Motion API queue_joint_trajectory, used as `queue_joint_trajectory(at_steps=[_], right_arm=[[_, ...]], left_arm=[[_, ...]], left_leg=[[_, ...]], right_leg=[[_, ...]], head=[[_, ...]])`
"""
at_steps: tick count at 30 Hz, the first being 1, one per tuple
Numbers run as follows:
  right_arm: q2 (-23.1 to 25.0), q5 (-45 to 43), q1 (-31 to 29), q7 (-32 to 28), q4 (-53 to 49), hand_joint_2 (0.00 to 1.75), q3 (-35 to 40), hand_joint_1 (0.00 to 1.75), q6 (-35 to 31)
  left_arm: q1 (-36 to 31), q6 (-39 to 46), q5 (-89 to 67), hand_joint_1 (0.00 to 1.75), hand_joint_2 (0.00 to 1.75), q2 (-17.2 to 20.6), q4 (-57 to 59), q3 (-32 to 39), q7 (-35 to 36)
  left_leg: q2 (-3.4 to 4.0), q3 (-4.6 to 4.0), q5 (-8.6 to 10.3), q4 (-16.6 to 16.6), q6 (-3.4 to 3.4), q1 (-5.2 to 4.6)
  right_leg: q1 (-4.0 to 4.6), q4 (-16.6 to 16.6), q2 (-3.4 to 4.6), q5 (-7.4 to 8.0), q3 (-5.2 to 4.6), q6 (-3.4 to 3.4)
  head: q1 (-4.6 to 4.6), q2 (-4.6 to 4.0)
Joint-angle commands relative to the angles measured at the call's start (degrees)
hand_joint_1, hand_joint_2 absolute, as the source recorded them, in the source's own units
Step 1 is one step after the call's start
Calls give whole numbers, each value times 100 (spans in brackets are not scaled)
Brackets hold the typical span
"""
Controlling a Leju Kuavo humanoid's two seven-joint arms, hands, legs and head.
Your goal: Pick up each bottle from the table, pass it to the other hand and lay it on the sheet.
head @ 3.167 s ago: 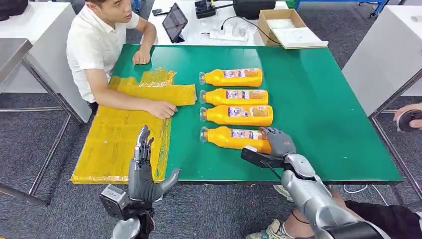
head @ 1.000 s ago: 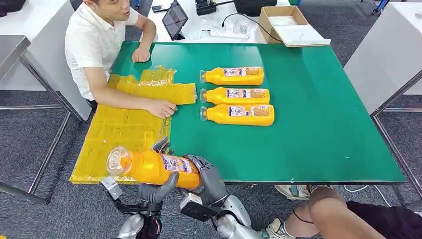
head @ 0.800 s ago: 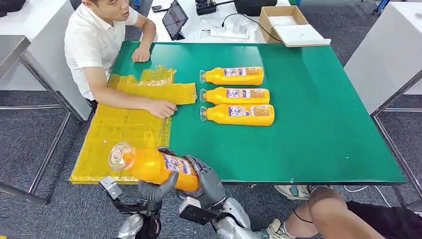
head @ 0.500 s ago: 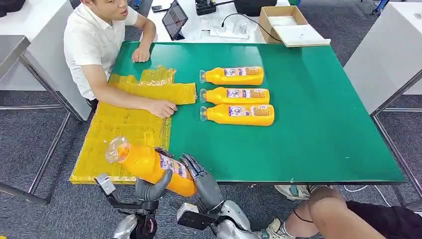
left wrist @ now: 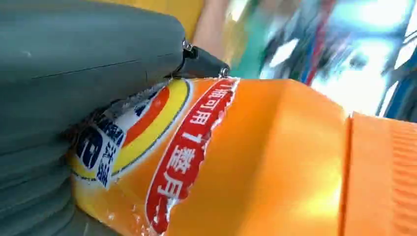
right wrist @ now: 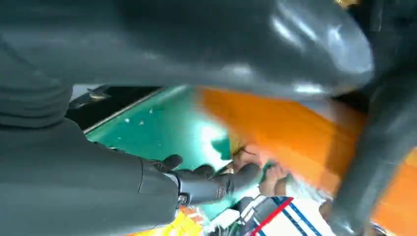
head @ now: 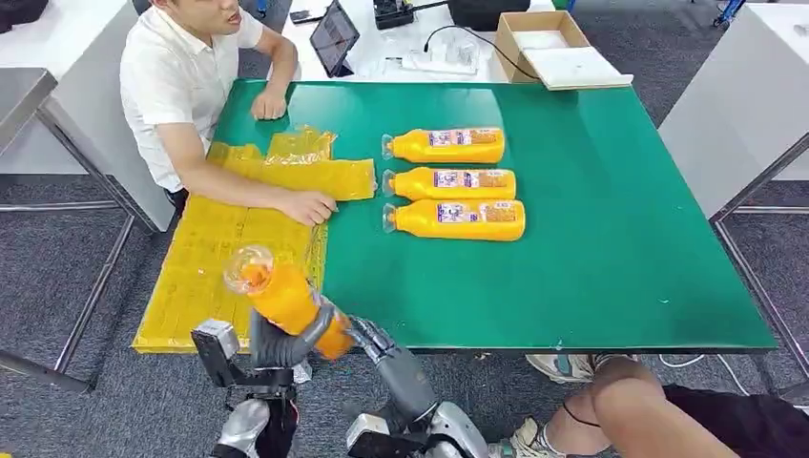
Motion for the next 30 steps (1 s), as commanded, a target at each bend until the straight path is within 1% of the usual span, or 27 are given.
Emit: queue_joint_trajectory(at_steps=[1, 4, 5, 7, 8, 10, 11, 13, 14, 16, 17, 18, 19, 20, 21, 22, 24, 26, 28, 29, 30], right_arm=[[-740, 591, 623, 391, -1318, 0, -569, 0, -524], [-702, 591, 623, 392, -1325, 0, -562, 0, -525], [-664, 561, 627, 397, -1331, 0, -604, 0, -514], [-632, 537, 628, 387, -1335, 0, -672, 0, -464], [-627, 536, 614, 380, -1302, 0, -680, 0, -435], [-630, 837, 541, 445, -1066, 0, -585, 0, -568], [-612, 811, 545, 418, -1024, 0, -551, 0, -523], [-577, 730, 543, 318, -963, 0, -462, 0, -406], [-542, 725, 522, 303, -890, 0, -422, 0, -404], [-492, 695, 451, 270, -778, 0, -377, 0, -322], [-464, 700, 403, 259, -725, 0, -361, 0, -281], [-438, 713, 343, 250, -670, 0, -355, 0, -223], [-418, 729, 309, 248, -635, 0, -357, 0, -189], [-405, 752, 291, 247, -618, 0, -358, 0, -168], [-386, 756, 289, 244, -616, 0, -360, 0, -130], [-375, 752, 297, 244, -627, 0, -351, 0, -86], [-378, 768, 327, 280, -663, 0, -299, 0, 37], [-415, 812, 390, 359, -742, 0, -230, 0, 140], [-469, 884, 455, 432, -841, 0, -149, 0, 157], [-479, 878, 476, 444, -867, 0, -146, 0, 169], [-480, 868, 484, 457, -880, 0, -156, 0, 174]], left_arm=[[-475, 632, -496, 175, 175, 199, -122, 541, -101], [-469, 640, -502, 175, 175, 183, -120, 534, -97], [-490, 653, -497, 175, 175, 177, -103, 533, -99], [-598, 704, -522, 175, 175, 201, -52, 517, -135], [-637, 726, -545, 175, 175, 211, -27, 506, -146], [-710, 663, -495, 175, 175, 224, -46, 494, -127], [-705, 652, -527, 175, 175, 247, -95, 461, -147], [-742, 981, -895, 175, 175, 294, -59, 378, -200], [-839, 1385, -1435, 175, 175, 398, 131, 242, -170], [-1180, 2168, -2838, 175, 175, 600, 821, -56, 297], [-1441, 2426, -3831, 175, 175, 636, 1340, -147, 708], [-1675, 2426, -5510, 175, 175, 557, 1761, 83, 1239], [-1834, 2426, -6122, 175, 175, 446, 2093, 261, 1391], [-2007, 2426, -6127, 175, 175, 381, 2503, 248, 1376], [-2236, 2074, -6014, 175, 175, 350, 2981, 150, 1425], [-2377, 1970, -6073, 175, 175, 348, 3248, 54, 1552], [-2692, 1936, -6862, 175, 175, 504, 3813, -456, 2246], [-2874, 1685, -7204, 175, 175, 568, 4097, -638, 2682], [-3086, 1216, -7468, 175, 175, 588, 4363, -816, 2919], [-3189, 1028, -7552, 175, 175, 571, 4466, -862, 3057], [-3251, 949, -7622, 175, 175, 562, 4521, -899, 3160]], left_leg=[[-20, 8, -2, -2, -4, 2], [-3, 9, -4, 0, -3, 0], [-1, 23, -11, -1, -7, -1], [-7, 11, -4, -2, -6, -3], [-6, 20, -7, -3, -8, -2], [-8, 7, -1, -2, -5, -2], [-5, 19, -6, -2, -9, -2], [-2, 12, -3, -3, -5, -3], [1, 28, -9, -3, -10, 0], [-4, 12, -1, -5, -6, -1], [-6, 22, -2, -7, -8, -1], [-13, 20, 3, -10, -7, -2], [-17, 35, 2, -15, -10, 0], [-13, 27, 3, -12, -8, -2], [-14, 39, 3, -16, -11, -1], [-24, 27, 6, -10, -8, -1], [-17, 29, 2, -7, -7, -2], [-18, 33, 1, -8, -9, 0], [-7, 21, 3, -6, -6, -3], [-11, 31, -1, -7, -10, 0], [-16, 21, 1, -3, -6, -1]], right_leg=[[3, -2, -21, -8, 15, -4], [1, -1, -5, -6, 13, -5], [1, 2, -7, -13, 26, -8], [-1, -1, -11, -6, 16, -6], [1, -2, -13, -10, 24, -9], [0, -2, -9, -3, 11, -5], [2, -1, -11, -9, 22, -9], [0, -2, -6, -4, 14, -6], [4, -1, -7, -11, 29, -11], [1, -4, -7, -3, 14, -6], [2, -5, -12, -6, 25, -8], [1, -7, -18, -4, 24, -7], [3, -10, -25, -7, 40, -12], [1, -8, -17, -4, 30, -8], [3, -11, -20, -6, 42, -12], [2, -7, -26, -5, 37, -8], [0, -5, -21, -6, 37, -8], [3, -6, -25, -7, 41, -10], [-1, -3, -14, -1, 23, -5], [3, -3, -21, -7, 34, -10], [2, -1, -21, -5, 26, -6]], head=[[0, 0], [2, 0], [-2, 0], [0, 0], [0, 0], [0, 0], [-2, 0], [0, 0], [0, 0], [-2, 0], [-2, 0], [0, 0], [-2, 0], [0, 0], [0, 0], [-2, 0], [0, 0], [0, 0], [2, 0], [-2, 0], [0, 0]])
